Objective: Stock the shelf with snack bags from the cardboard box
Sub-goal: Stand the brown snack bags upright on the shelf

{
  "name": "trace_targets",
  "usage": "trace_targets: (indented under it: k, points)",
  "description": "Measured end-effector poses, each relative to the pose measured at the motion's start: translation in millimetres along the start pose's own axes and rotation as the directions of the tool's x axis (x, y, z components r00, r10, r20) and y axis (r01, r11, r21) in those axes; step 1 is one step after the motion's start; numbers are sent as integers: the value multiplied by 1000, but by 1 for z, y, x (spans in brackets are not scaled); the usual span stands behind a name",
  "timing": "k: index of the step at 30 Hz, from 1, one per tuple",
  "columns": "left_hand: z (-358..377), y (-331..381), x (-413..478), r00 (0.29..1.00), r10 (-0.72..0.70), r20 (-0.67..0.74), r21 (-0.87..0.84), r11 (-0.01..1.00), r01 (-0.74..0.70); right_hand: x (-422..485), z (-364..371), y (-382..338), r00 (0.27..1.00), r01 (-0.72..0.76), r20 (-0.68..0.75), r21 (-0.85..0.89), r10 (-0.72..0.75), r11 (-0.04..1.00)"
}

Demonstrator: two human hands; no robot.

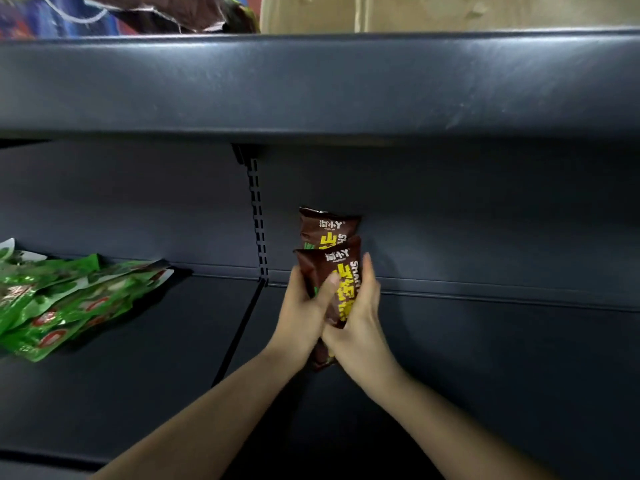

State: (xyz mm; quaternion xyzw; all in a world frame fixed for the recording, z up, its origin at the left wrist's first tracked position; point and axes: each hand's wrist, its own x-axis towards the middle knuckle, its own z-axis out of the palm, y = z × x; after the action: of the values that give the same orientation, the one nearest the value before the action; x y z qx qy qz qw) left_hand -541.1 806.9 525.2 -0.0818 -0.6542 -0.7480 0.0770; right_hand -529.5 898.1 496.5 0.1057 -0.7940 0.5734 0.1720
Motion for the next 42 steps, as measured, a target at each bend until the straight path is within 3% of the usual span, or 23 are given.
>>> trace_targets:
  k: [2,5,6,9,10,15,22,25,29,34,37,42]
  points:
    - [-5,4,9,998,-63,-10,-75,995,62,3,-4,3,994,-101,52,115,95,988]
    - [-13,7,24,991,-132,-3,-126,983,131,7,-9,10,976,-180,132,49,172,982]
    - [-14,6,30,992,-125,-10,-85,989,124,10,-9,13,972,-192,135,-11,192,981]
    - [-15,0,40,998,-45,-35,282,958,53,17,-8,20,962,-240,119,-67,247,968]
    - [-16,0,40,999,-34,-41,324,945,45,19,-7,22,964,-240,104,-69,246,968]
    - [-28,-23,32,980,-151,130,202,972,123,23,0,28,984,-178,-21,-183,177,967]
    - [-34,-40,22,971,-26,236,385,920,-69,29,6,31,997,-5,75,-238,24,971]
    - [-36,-43,22,976,-22,216,445,892,-78,27,8,34,998,-16,57,-259,32,966]
    - [-35,-48,24,983,-20,182,525,847,-80,33,0,33,985,-118,88,-274,147,955]
    - [-37,-56,28,989,26,144,601,792,-109,39,-12,29,961,-225,121,-172,247,959]
    - [-36,-58,29,992,37,123,594,798,-103,42,-11,29,971,-204,72,-233,226,951]
    - [-37,-59,28,993,49,104,561,822,-100,38,-8,32,972,-205,81,-173,222,963]
